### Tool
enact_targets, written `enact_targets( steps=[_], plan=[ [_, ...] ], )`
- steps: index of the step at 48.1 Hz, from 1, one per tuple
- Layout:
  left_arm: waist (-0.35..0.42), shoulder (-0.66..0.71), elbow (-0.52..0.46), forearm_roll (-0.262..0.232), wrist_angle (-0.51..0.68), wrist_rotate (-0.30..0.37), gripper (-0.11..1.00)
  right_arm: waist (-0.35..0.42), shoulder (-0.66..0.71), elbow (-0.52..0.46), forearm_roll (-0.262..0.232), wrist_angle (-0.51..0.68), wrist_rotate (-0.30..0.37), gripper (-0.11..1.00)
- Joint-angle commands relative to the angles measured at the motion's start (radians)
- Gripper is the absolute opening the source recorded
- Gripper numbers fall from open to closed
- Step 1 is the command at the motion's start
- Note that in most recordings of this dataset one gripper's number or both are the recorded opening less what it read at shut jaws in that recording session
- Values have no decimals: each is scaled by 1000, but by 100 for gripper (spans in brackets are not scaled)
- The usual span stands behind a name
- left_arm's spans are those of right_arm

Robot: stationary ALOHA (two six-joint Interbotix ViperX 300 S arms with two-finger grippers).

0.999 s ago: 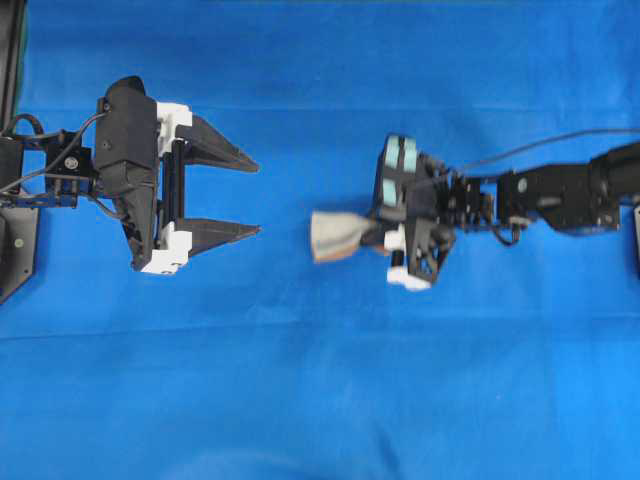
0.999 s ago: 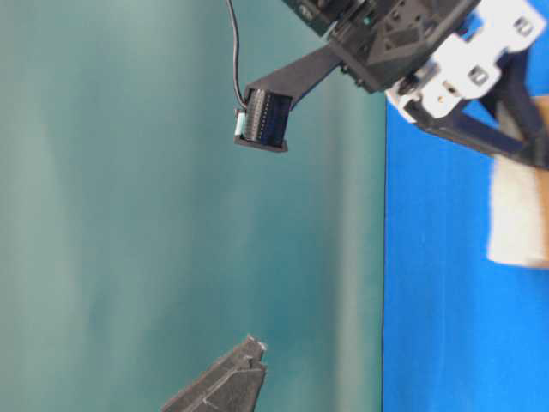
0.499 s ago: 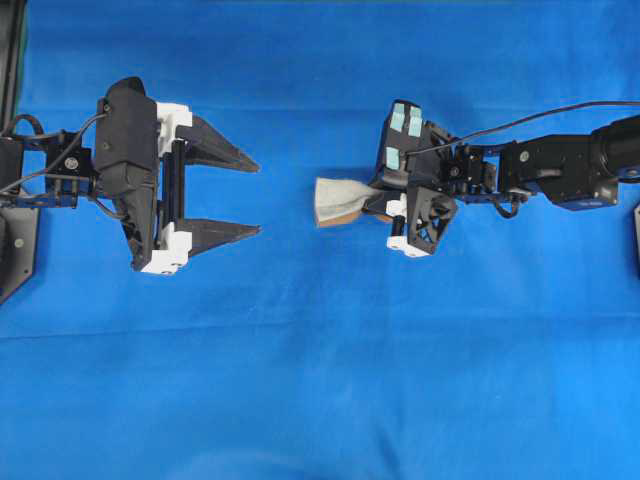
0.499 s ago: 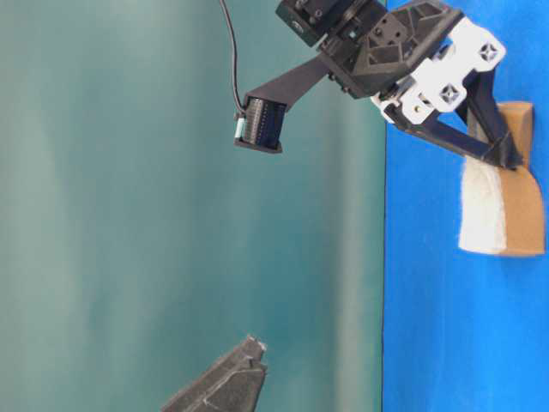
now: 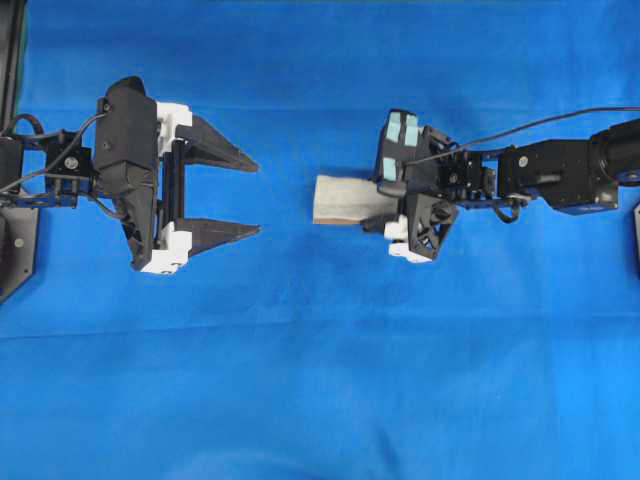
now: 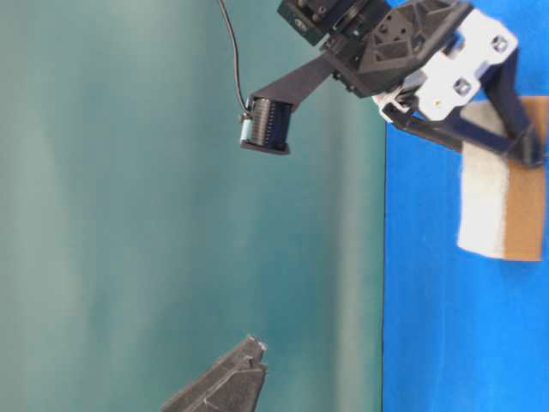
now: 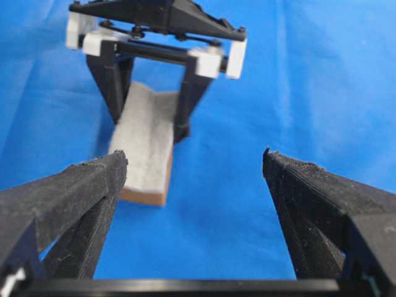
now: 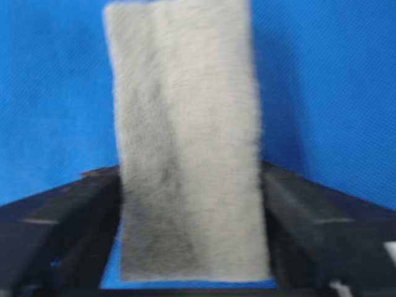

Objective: Hand over the sponge with the left arm and wipe it with the right arm.
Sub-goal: 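Lower the sponge to the table and open the right gripper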

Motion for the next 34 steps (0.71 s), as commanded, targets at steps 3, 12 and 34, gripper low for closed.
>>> enact_targets(
  steps=[3,12,34],
  plan=[
    [-2,-12,-9,2,-5,3,86,3,-23,-20,-5,21,6,74],
    [-2,-12,-9,2,-5,3,86,11,-60,-26,-8,38,6,74],
    [0,-12,-11,2,-5,3,86,28,-279,-48,-55,229,2,74]
  ],
)
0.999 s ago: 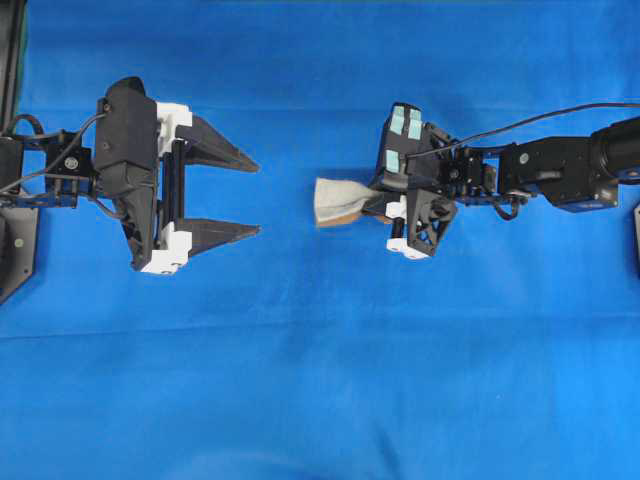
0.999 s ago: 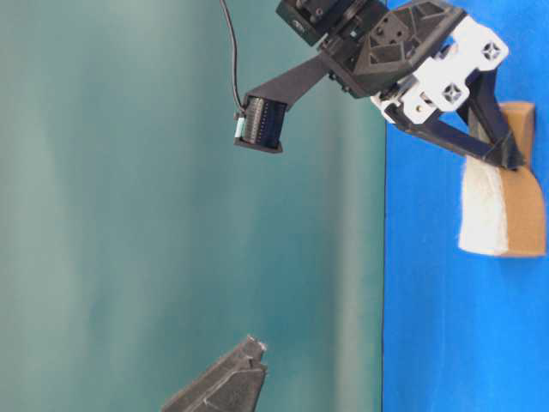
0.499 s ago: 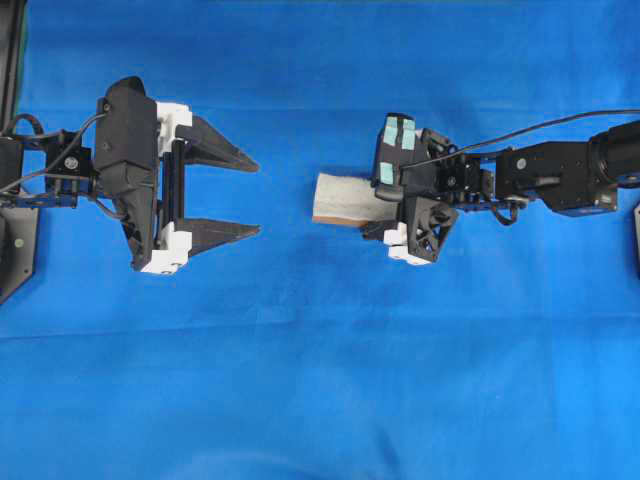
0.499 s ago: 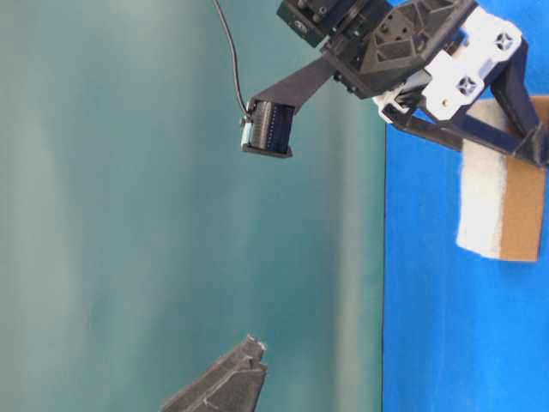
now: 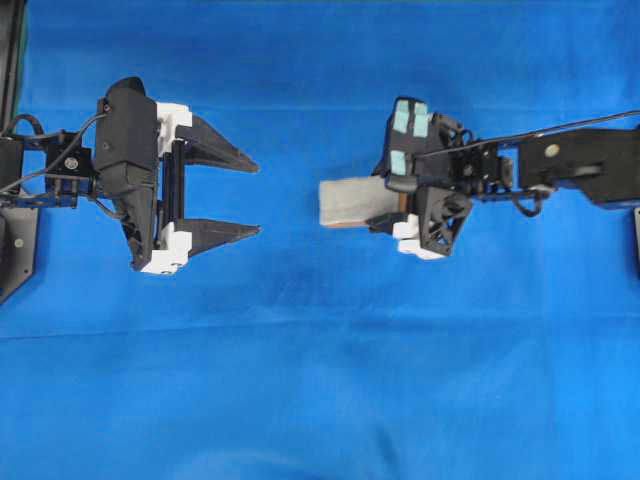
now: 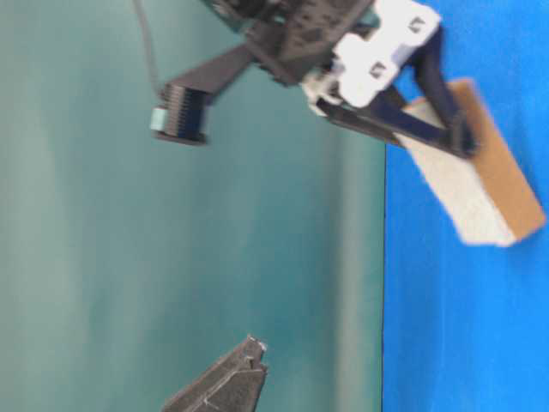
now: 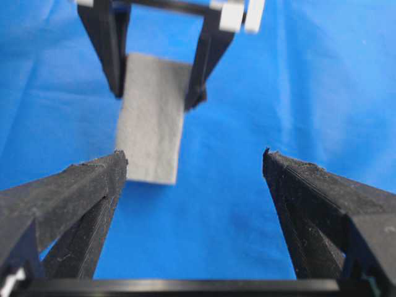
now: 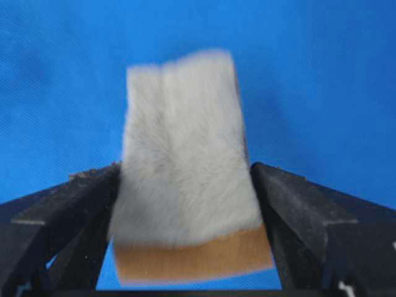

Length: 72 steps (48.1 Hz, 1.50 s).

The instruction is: Hand over the sponge with the left arm and wipe it with the right arm.

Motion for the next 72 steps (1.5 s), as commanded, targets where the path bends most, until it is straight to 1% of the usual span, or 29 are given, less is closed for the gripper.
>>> enact_targets(
  steps=[1,8,18,51,55,61,66,72],
  plan=[
    [-2,-12,-11,2,-5,2,86,12,-89,-23,-20,34,-3,74],
    [-2,-12,-11,2,-3,2,86,26,-186,-20,-43,58,-2,74],
    [0,-12,-11,2,-5,3,86,28,-265,0,-49,61,-2,74],
    [0,-28,-3,2,-2,0,86,38,-296,21,-49,37,8,74],
    [-2,-64,12,2,5,0,86,40,-330,38,-49,40,9,74],
    [0,-158,52,2,15,-2,86,40,-416,78,-49,43,12,74],
    [-2,-241,92,2,28,2,86,38,-512,130,-49,43,12,74],
    [-2,-351,120,2,81,2,86,40,-621,173,-49,67,14,74]
  ],
)
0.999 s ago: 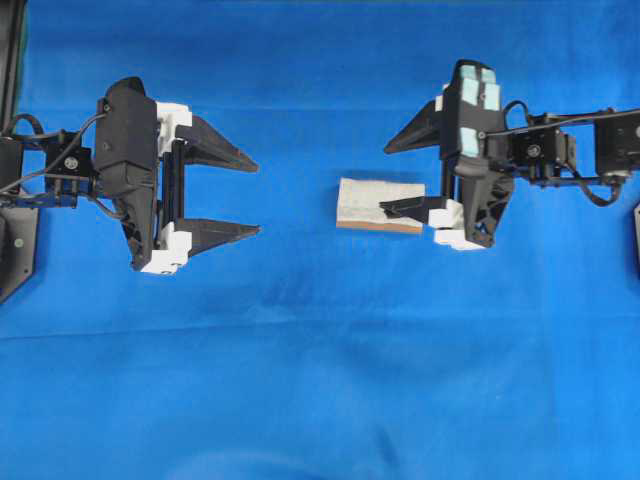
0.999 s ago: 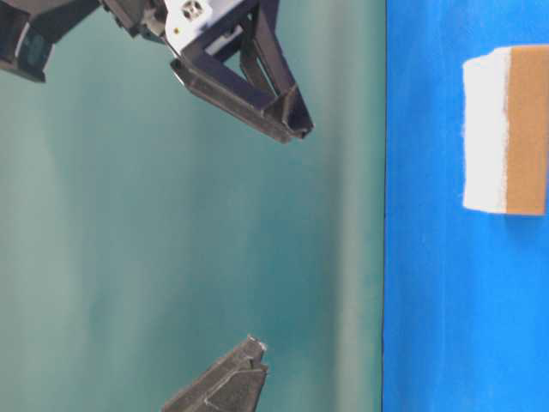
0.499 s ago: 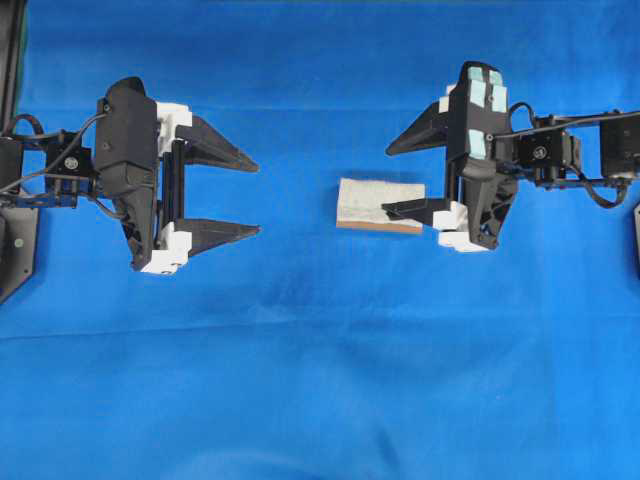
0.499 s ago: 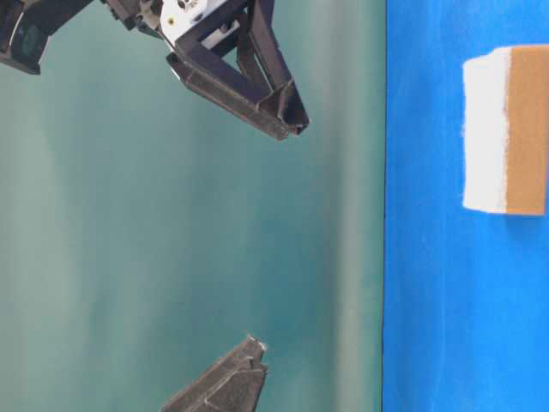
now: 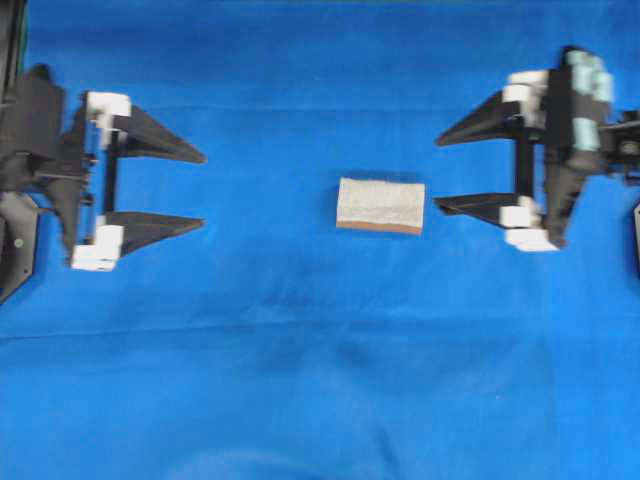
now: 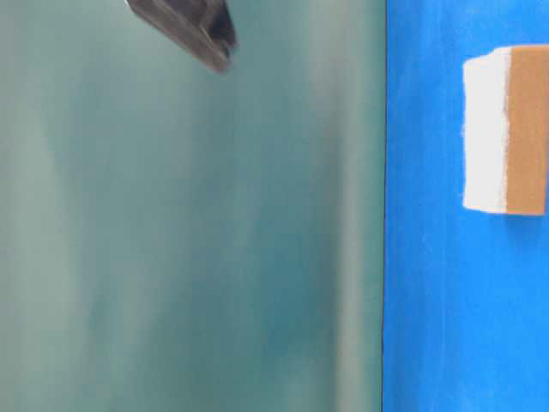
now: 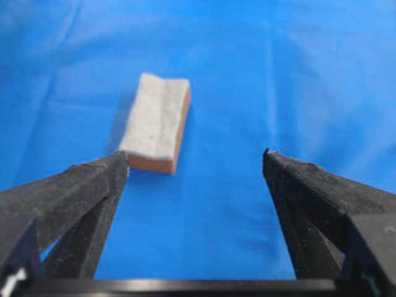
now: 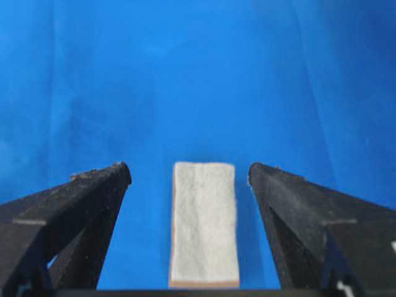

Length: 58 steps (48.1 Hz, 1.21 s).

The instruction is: Hand over the sponge with the left arm and wipe it with the right arm.

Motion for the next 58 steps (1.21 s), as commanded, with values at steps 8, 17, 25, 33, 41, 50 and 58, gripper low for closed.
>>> enact_targets(
  steps=[8,17,25,33,41,50,58],
  plan=[
    [0,-199,17,2,140,3,86,2,-210,43,-2,84,0,74],
    [-2,-357,52,2,249,3,86,2,-371,107,-2,153,5,74],
    [0,-515,103,2,336,6,86,0,-499,187,3,179,8,74],
    [-2,-623,144,2,453,5,86,2,-592,282,11,198,17,74],
    [0,-661,202,2,471,3,86,2,-620,325,12,186,40,74],
    [0,-660,233,2,457,3,86,2,-611,350,14,155,78,74],
    [0,-666,244,2,451,3,86,2,-607,351,14,147,81,74]
  ],
)
